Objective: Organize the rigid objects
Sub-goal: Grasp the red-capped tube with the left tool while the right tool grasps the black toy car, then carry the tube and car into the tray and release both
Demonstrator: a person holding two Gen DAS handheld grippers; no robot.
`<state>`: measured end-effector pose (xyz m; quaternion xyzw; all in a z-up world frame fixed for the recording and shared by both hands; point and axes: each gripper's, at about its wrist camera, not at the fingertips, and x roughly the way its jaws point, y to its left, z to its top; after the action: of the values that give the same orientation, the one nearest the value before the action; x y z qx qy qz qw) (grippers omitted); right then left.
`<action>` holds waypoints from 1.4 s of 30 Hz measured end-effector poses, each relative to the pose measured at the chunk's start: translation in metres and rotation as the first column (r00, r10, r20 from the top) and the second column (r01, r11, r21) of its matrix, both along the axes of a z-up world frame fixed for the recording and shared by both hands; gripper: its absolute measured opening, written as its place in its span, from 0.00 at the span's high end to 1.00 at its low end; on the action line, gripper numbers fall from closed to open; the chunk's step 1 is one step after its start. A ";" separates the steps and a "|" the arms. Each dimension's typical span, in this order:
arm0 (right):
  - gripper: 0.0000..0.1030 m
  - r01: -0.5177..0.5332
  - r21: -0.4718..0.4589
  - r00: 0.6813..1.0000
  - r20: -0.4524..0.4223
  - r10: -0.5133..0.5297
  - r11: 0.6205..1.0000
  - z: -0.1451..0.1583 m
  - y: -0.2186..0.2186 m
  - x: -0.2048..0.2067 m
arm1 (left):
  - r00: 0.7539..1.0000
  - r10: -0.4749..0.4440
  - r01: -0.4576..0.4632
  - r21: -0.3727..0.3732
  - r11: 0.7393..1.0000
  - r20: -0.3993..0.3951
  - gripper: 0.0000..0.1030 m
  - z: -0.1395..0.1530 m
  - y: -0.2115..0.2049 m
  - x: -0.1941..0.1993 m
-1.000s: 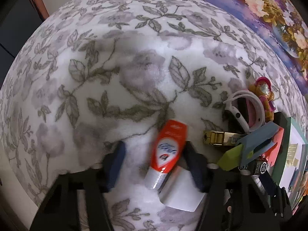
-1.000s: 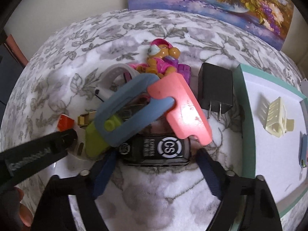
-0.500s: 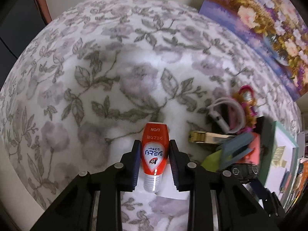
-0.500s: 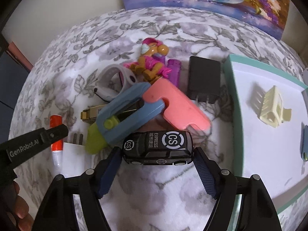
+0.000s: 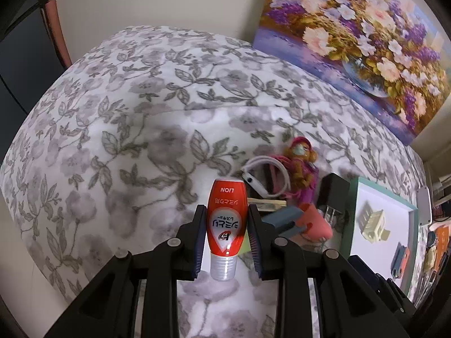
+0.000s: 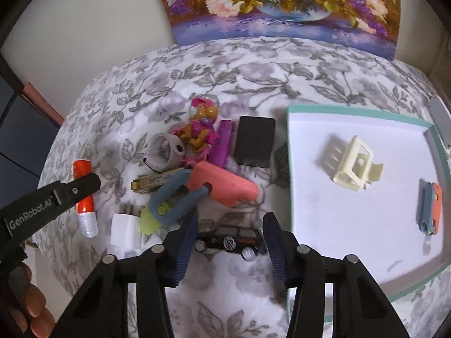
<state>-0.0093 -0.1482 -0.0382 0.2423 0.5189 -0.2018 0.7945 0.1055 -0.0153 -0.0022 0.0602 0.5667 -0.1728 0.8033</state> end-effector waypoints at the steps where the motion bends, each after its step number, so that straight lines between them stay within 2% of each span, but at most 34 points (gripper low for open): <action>1: 0.50 0.000 0.007 1.000 0.002 0.000 1.000 0.000 -0.002 -0.002 | 1.000 -0.001 0.001 0.004 1.000 -0.003 0.71 -0.001 -0.001 -0.001; 8: 0.49 -0.020 0.038 1.000 -0.004 0.021 0.999 -0.009 -0.002 -0.001 | 0.999 0.010 -0.008 0.035 0.999 -0.054 0.71 -0.020 -0.002 0.000; 10: 0.46 -0.020 0.052 1.000 -0.009 0.020 0.998 -0.013 -0.001 0.001 | 0.997 0.018 -0.016 0.034 0.999 -0.069 0.71 -0.023 0.001 0.002; 11: 0.41 -0.020 0.056 1.000 -0.012 0.020 0.998 -0.015 -0.001 0.001 | 0.997 0.020 -0.018 0.033 0.999 -0.072 0.71 -0.024 0.002 0.003; 14: 0.34 -0.028 0.055 0.999 -0.026 0.029 0.998 -0.019 0.001 0.003 | 0.997 0.024 -0.022 0.030 0.999 -0.072 0.71 -0.024 0.003 0.004; 18: 0.30 -0.034 0.051 0.999 -0.040 0.036 0.998 -0.023 0.003 0.007 | 0.997 0.024 -0.022 0.026 0.999 -0.077 0.71 -0.025 0.004 0.007; 25: 0.29 -0.040 0.050 0.996 -0.083 0.044 0.998 -0.037 0.006 0.013 | 0.995 0.041 -0.039 0.019 0.999 -0.089 0.71 -0.028 0.009 0.012; 29: 0.21 -0.036 0.069 0.995 -0.091 0.043 0.997 -0.044 0.007 0.016 | 0.995 0.042 -0.040 0.017 0.999 -0.093 0.71 -0.029 0.009 0.013; 42: 0.19 0.017 0.070 0.993 -0.115 -0.009 0.997 -0.053 0.007 0.023 | 0.994 0.037 -0.034 0.032 0.999 -0.100 0.71 -0.035 0.006 0.015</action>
<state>0.0134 -0.1412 -0.0912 0.2617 0.5689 -0.2019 0.7531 0.1201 -0.0089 -0.0372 0.0532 0.6098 -0.1527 0.7759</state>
